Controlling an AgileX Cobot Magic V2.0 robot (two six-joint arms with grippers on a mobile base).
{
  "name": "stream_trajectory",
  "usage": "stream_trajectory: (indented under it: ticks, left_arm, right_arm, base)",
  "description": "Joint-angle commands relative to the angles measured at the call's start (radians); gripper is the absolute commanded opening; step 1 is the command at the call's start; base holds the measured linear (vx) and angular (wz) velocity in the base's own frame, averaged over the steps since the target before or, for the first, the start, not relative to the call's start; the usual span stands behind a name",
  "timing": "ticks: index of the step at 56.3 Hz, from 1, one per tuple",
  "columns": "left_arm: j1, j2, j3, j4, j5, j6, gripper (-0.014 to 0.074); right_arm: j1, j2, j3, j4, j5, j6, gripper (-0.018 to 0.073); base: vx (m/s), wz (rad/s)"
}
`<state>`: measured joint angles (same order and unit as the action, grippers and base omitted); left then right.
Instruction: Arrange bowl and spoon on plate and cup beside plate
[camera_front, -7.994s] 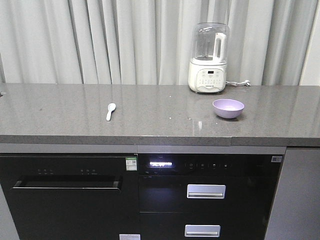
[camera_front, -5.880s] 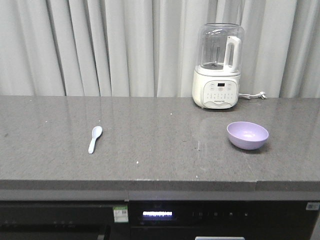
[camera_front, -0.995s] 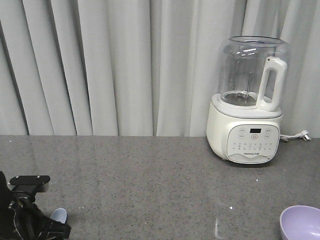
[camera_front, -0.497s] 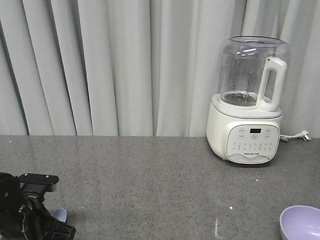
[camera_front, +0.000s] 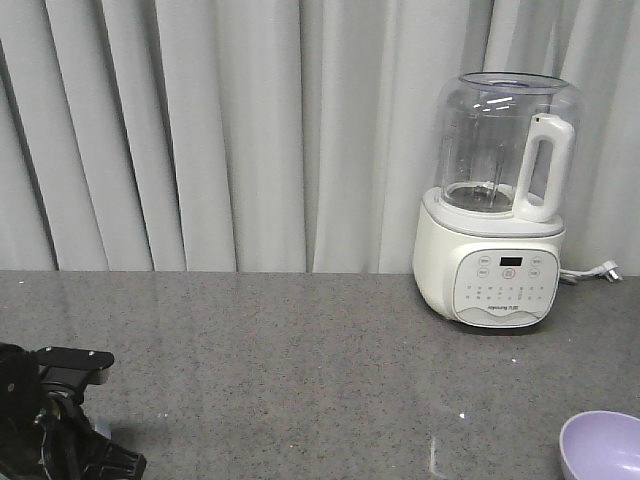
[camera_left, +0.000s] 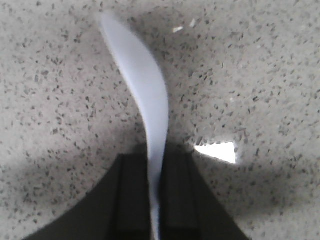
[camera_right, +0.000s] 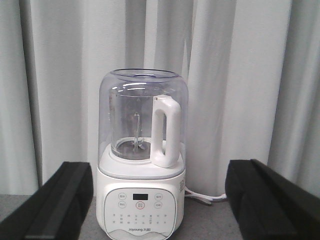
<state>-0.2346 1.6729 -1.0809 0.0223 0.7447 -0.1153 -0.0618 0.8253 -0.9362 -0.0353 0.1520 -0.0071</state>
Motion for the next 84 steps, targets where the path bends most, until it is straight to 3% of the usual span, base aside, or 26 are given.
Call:
stream_trajectory:
  ticks: [1,18,24,28,33,43,47,52,63,71,78,84]
  left_arm:
    - [-0.002,-0.023,-0.011,-0.008,0.042,0.025,-0.001]
    - [-0.002,-0.108,-0.061,-0.014,0.034,0.049,-0.0008]
    - [-0.002,-0.18,-0.119,-0.014,0.037,0.062,-0.0008]
    - [-0.002,-0.241,-0.162,-0.017,0.044,0.062,-0.0008]
    - [-0.002,-0.319,-0.203,-0.022,0.045,0.062,-0.0008]
    - [-0.002,-0.426,-0.233,-0.022,0.032,0.063,-0.0007]
    - [-0.002,-0.448,-0.233,-0.022,0.037,0.072,-0.0006]
    - [-0.002,-0.462,-0.233,-0.022,0.047,0.086,-0.0006]
    - [-0.002,-0.466,-0.232,-0.022,0.06,0.086,-0.0006]
    - [-0.002,-0.466,-0.232,-0.022,0.059,0.087,-0.0006]
    - [-0.002,-0.466,-0.232,-0.022,0.059,0.088,-0.0006]
    - [-0.002,-0.466,-0.232,-0.022,0.062,0.087,-0.0006]
  right_arm:
    - [-0.003,-0.004,-0.034,-0.009,-0.083,-0.007,0.0584]
    - [-0.003,-0.004,-0.034,-0.008,-0.071,-0.007,0.0582]
    - [-0.003,-0.007,-0.034,-0.008,-0.001,-0.007,0.0576]
    - [-0.005,-0.007,-0.036,-0.009,0.096,-0.005,0.0568]
    - [-0.005,0.017,-0.075,-0.029,0.296,0.068,0.056]
    - [-0.005,0.154,-0.218,-0.203,0.67,0.274,0.0557]
    - [-0.005,0.209,-0.249,-0.258,0.769,0.285,0.0557]
    - [-0.005,0.265,-0.252,-0.277,0.832,0.293,0.0549]
    - [-0.016,0.371,-0.239,-0.28,0.836,0.313,0.0546]
    - [-0.113,0.421,-0.239,-0.224,0.825,0.275,0.0546]
    - [-0.239,0.47,-0.239,-0.043,0.809,0.125,0.0546]
    - [-0.288,0.513,-0.239,0.086,0.768,0.064,0.0546]
  base:
    - [0.0,0.0]
    - [0.0,0.0]
    - [0.0,0.0]
    - [0.0,0.0]
    - [0.0,0.0]
    - [0.0,0.0]
    - [0.0,0.0]
    - [0.0,0.0]
    - [0.0,0.0]
    - [0.0,0.0]
    - [0.0,0.0]
    - [0.0,0.0]
